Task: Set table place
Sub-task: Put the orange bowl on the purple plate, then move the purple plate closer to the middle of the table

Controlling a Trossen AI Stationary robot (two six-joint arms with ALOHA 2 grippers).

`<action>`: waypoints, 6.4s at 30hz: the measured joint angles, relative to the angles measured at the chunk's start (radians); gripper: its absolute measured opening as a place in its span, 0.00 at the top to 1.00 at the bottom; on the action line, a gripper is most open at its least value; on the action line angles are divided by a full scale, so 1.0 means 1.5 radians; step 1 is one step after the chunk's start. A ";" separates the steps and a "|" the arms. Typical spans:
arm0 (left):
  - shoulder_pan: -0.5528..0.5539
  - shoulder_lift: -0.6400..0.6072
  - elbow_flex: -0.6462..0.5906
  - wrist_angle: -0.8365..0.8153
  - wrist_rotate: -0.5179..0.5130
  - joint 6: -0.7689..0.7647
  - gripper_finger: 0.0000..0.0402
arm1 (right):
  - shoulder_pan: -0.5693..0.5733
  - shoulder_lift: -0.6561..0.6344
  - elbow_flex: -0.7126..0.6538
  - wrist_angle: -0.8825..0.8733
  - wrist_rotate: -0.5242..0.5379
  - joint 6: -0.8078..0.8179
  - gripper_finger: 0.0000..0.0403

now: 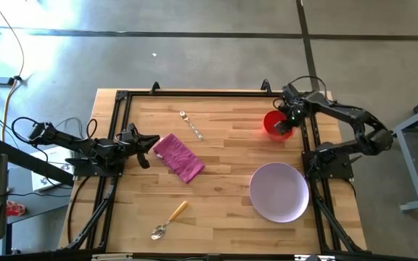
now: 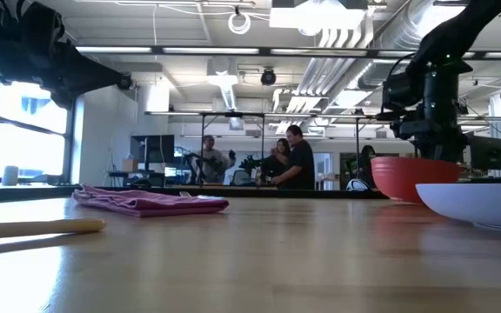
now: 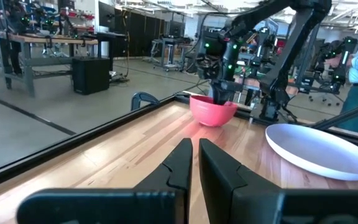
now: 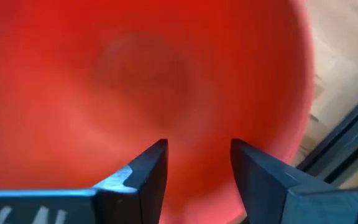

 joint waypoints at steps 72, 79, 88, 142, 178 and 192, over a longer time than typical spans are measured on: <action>0.000 0.000 0.000 -0.005 0.000 -0.008 0.95 | -0.058 0.090 0.160 -0.029 0.060 -0.089 0.58; 0.000 0.000 0.000 -0.005 0.000 0.001 0.95 | -0.060 0.126 0.160 -0.029 0.042 -0.087 0.58; 0.000 0.000 0.000 -0.005 0.000 0.002 0.95 | -0.060 0.174 0.160 -0.018 0.043 -0.082 0.63; 0.000 0.000 0.000 -0.015 0.000 0.010 0.95 | 0.878 -0.139 0.085 -0.242 -0.035 0.956 1.00; 0.000 0.000 0.000 -0.026 0.000 0.010 0.95 | 1.024 -0.103 0.032 -0.216 -0.010 1.122 0.80; 0.000 0.000 0.000 -0.029 0.000 0.010 0.95 | 0.982 -0.103 0.152 -0.244 0.164 1.063 0.85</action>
